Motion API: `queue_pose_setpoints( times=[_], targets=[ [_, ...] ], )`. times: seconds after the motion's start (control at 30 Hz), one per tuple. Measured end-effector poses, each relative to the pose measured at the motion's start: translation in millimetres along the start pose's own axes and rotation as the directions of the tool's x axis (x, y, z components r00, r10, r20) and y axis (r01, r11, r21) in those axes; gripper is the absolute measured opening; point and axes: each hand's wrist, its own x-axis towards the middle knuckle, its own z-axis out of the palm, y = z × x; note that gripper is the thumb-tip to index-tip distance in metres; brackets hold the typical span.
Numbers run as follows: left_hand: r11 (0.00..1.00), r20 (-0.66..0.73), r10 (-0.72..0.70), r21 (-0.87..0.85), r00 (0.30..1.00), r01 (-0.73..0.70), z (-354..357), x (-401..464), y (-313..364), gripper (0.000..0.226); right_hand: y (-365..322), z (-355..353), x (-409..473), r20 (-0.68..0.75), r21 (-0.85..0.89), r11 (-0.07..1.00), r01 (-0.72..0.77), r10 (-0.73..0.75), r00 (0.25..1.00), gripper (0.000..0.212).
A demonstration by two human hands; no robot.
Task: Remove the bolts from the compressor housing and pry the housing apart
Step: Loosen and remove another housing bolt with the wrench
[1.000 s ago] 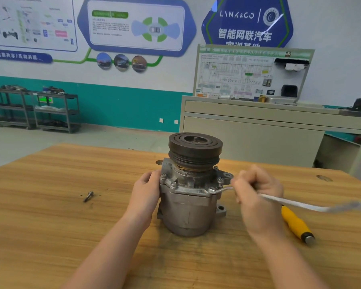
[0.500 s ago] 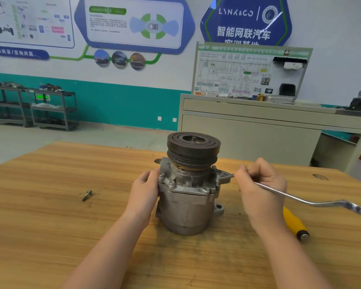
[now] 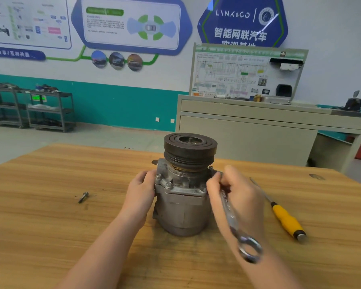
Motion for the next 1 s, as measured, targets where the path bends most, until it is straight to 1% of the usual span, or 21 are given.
queue_pose_setpoints(
  times=[0.03, 0.07, 0.1, 0.13, 0.17, 0.2, 0.23, 0.27, 0.3, 0.33, 0.37, 0.4, 0.5, 0.53, 0.57, 0.67, 0.73, 0.8, 0.87, 0.93, 1.0],
  targets=[
    [1.000, 0.000, 0.002, -0.002, 1.000, -0.002, 0, 0, -1, 0.022, 7, -5, -1, -0.040, 0.084, 0.988, -0.130, 0.134, 0.990, 0.036],
    [1.000, 0.004, 0.002, -0.005, 1.000, -0.002, -1, 1, -1, 0.022, 15, -9, 0, -0.043, 0.197, 0.946, -0.259, 0.272, 0.961, 0.036],
    [1.000, 0.014, 0.000, -0.008, 1.000, 0.000, -1, 2, -2, 0.022, 24, -12, 4, 0.007, 0.340, 0.864, -0.372, 0.393, 0.919, 0.038],
    [1.000, 0.024, -0.003, -0.009, 1.000, 0.004, -1, 3, -2, 0.023, 33, -16, 9, 0.099, 0.493, 0.734, -0.468, 0.486, 0.868, 0.041],
    [1.000, 0.031, -0.009, -0.008, 0.999, 0.009, -2, 3, -3, 0.024, 41, -19, 16, 0.226, 0.616, 0.554, -0.561, 0.558, 0.799, 0.042],
    [1.000, 0.032, -0.012, -0.006, 0.999, 0.012, -2, 3, -3, 0.024, 50, -22, 24, 0.362, 0.676, 0.360, -0.642, 0.597, 0.716, 0.036],
    [1.000, 0.034, -0.015, -0.002, 0.999, 0.015, -2, 3, -2, 0.025, 57, -24, 32, 0.492, 0.667, 0.195, -0.719, 0.609, 0.622, 0.028],
    [1.000, 0.040, -0.016, 0.002, 0.999, 0.016, -2, 3, -2, 0.025, 63, -25, 40, 0.599, 0.619, 0.078, -0.781, 0.598, 0.534, 0.022],
    [1.000, 0.045, -0.019, 0.007, 0.999, 0.019, -2, 2, -1, 0.025, 67, -24, 46, 0.675, 0.569, 0.001, -0.823, 0.570, 0.467, 0.018],
    [1.000, 0.048, -0.021, 0.011, 0.999, 0.020, -3, 2, -1, 0.026, 70, -22, 49, 0.719, 0.542, -0.052, -0.839, 0.545, 0.431, 0.016],
    [1.000, 0.050, -0.023, 0.015, 0.998, 0.022, -3, 1, -1, 0.026, 73, -18, 51, 0.737, 0.538, -0.084, -0.839, 0.529, 0.420, 0.016],
    [1.000, 0.054, -0.025, 0.018, 0.998, 0.024, -3, 1, -1, 0.026, 75, -14, 51, 0.728, 0.562, -0.095, -0.821, 0.529, 0.437, 0.018],
    [1.000, 0.059, -0.020, 0.018, 0.998, 0.019, -3, 2, -2, 0.026, 76, -4, 47, 0.591, 0.738, -0.111, -0.666, 0.582, 0.559, 0.027],
    [1.000, 0.053, -0.019, 0.018, 0.998, 0.018, -3, 2, -1, 0.026, 76, -3, 46, 0.534, 0.788, -0.100, -0.608, 0.602, 0.594, 0.032],
    [1.000, 0.044, -0.018, 0.022, 0.999, 0.017, -2, 2, 0, 0.026, 77, -6, 45, 0.478, 0.817, -0.047, -0.574, 0.613, 0.629, 0.039],
    [0.998, 0.008, 0.013, 0.055, 1.000, -0.013, 1, 0, -1, 0.024, 71, -14, 45, 0.308, 0.794, 0.262, -0.548, 0.604, 0.735, 0.053],
    [0.997, -0.022, 0.033, 0.067, 0.999, -0.032, 3, -3, -1, 0.024, 66, -15, 44, 0.230, 0.737, 0.420, -0.529, 0.580, 0.782, 0.056],
    [0.994, -0.042, 0.047, 0.097, 0.998, -0.043, 4, -7, 0, 0.024, 63, -13, 43, 0.157, 0.681, 0.540, -0.495, 0.552, 0.819, 0.055],
    [0.992, -0.058, 0.050, 0.116, 0.997, -0.043, 4, -9, 1, 0.025, 57, -12, 40, 0.090, 0.624, 0.645, -0.441, 0.501, 0.861, 0.047],
    [0.991, -0.062, 0.049, 0.128, 0.997, -0.041, 3, -10, 2, 0.026, 52, -13, 36, 0.005, 0.509, 0.790, -0.342, 0.395, 0.919, 0.036],
    [0.991, -0.059, 0.040, 0.133, 0.997, -0.032, 3, -10, 3, 0.026, 48, -16, 34, -0.065, 0.369, 0.898, -0.239, 0.281, 0.957, 0.033]
  ],
)
